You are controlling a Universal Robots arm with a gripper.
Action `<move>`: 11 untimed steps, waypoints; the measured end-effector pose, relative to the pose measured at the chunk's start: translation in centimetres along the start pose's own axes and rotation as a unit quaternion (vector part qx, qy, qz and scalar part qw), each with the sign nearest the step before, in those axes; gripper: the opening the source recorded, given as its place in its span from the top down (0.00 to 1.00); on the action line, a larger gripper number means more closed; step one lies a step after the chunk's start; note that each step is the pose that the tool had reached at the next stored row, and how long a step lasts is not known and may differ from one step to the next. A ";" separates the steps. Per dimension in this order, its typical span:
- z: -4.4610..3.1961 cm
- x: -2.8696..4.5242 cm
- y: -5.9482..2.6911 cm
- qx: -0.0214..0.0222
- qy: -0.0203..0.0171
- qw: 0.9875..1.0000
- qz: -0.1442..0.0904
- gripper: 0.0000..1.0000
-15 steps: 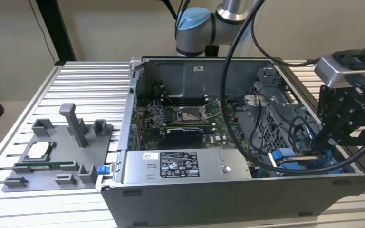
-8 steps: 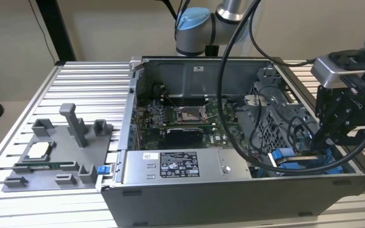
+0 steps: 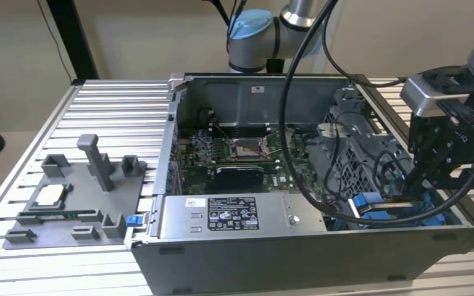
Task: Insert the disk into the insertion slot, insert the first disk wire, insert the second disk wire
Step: 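Insert the first disk wire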
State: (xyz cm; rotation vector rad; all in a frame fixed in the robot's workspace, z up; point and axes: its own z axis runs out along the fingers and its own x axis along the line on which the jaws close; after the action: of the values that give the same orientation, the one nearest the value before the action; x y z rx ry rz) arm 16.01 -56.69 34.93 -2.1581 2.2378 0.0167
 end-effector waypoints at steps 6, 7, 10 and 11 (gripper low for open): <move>0.13 -0.02 0.18 0.002 0.000 1.000 0.000 1.00; 0.15 -0.02 0.19 0.003 0.000 1.000 0.000 1.00; 0.22 -0.02 0.20 0.004 0.000 1.000 0.000 1.00; 0.25 -0.02 0.21 0.005 0.000 1.000 0.000 1.00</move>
State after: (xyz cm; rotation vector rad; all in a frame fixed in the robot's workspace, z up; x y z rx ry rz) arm 15.80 -56.66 34.68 -2.1537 2.2328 0.0065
